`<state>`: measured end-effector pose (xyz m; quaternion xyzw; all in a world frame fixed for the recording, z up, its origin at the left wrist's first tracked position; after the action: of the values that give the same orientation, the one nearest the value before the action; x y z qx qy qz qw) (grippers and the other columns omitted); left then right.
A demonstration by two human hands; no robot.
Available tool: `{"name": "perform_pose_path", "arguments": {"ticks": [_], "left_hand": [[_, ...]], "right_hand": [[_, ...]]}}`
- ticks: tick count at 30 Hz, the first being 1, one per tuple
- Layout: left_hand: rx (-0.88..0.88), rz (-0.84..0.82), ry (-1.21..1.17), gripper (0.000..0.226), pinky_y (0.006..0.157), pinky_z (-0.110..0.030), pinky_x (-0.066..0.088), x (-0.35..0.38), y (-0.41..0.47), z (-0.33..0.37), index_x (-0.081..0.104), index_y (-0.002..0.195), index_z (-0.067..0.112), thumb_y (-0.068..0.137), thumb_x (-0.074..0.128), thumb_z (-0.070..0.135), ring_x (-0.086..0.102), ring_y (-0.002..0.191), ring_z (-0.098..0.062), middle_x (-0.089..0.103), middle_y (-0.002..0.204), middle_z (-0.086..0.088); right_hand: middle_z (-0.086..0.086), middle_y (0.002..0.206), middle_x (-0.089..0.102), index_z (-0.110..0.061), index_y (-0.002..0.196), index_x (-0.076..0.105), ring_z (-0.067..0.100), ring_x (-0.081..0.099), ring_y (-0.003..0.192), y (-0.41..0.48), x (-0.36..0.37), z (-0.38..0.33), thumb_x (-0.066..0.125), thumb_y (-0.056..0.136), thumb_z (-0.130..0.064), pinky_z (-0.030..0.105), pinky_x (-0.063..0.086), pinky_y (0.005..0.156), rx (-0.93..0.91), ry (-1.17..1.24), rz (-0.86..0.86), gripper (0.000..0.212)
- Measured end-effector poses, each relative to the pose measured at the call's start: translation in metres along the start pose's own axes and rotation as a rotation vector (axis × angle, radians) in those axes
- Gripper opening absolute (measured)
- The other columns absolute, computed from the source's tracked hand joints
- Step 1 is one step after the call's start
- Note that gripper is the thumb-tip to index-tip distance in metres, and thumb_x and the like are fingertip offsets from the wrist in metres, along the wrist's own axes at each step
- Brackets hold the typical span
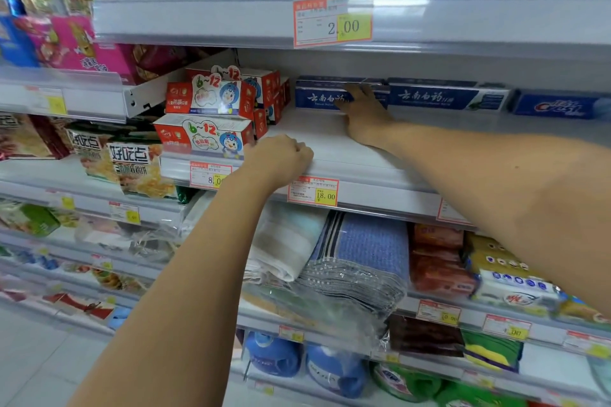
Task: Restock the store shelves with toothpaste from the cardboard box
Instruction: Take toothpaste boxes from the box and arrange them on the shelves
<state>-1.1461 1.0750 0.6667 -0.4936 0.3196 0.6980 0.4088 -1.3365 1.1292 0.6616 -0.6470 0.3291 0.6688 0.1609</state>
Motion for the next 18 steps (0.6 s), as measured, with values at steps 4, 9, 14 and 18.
{"name": "perform_pose_path", "arguments": {"ticks": [4,9,14,18], "left_hand": [[-0.006,-0.001,0.001,0.045,0.115,-0.049,0.020,-0.001,0.000,-0.001,0.056,0.130,0.012,0.100,0.029,0.032,0.046,0.122,-0.029,0.054,0.134,-0.010],[0.003,0.017,-0.002,0.044,0.112,-0.047,0.024,-0.001,-0.001,0.001,0.058,0.126,0.012,0.100,0.028,0.031,0.047,0.118,-0.028,0.056,0.130,-0.010],[-0.009,0.016,-0.009,0.045,0.113,-0.047,0.018,0.001,0.001,0.001,0.055,0.131,0.015,0.100,0.025,0.030,0.044,0.123,-0.026,0.052,0.136,-0.006],[-0.018,0.017,-0.015,0.046,0.113,-0.048,0.019,0.002,0.002,-0.001,0.054,0.131,0.014,0.100,0.025,0.030,0.045,0.123,-0.026,0.052,0.136,-0.007]], "right_hand": [[0.007,0.159,0.007,-0.014,0.148,0.031,0.030,-0.001,0.146,0.002,-0.002,-0.004,0.039,0.096,-0.005,0.036,0.009,0.118,-0.060,0.073,0.021,0.053],[0.010,0.158,0.007,-0.009,0.150,0.025,0.029,0.016,0.144,0.004,-0.003,-0.010,0.041,0.097,-0.011,0.025,0.019,0.114,-0.080,0.158,0.024,0.055],[0.012,0.158,0.007,-0.004,0.150,0.020,0.031,0.027,0.139,0.005,-0.005,-0.018,0.037,0.099,-0.015,0.022,0.022,0.109,-0.091,0.163,0.008,0.054],[0.012,0.158,0.007,-0.003,0.150,0.018,0.031,0.024,0.141,0.006,-0.005,-0.020,0.039,0.099,-0.015,0.023,0.020,0.112,-0.099,0.153,-0.020,0.056]]}}
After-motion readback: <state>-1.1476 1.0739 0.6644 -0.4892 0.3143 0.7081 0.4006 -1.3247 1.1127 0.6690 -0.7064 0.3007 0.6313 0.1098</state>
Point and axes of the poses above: each hand's wrist, its own y-axis towards the middle knuckle, its own x-axis out of the palm, z = x × y, the point moved 8 cm from there along y, towards the middle knuckle
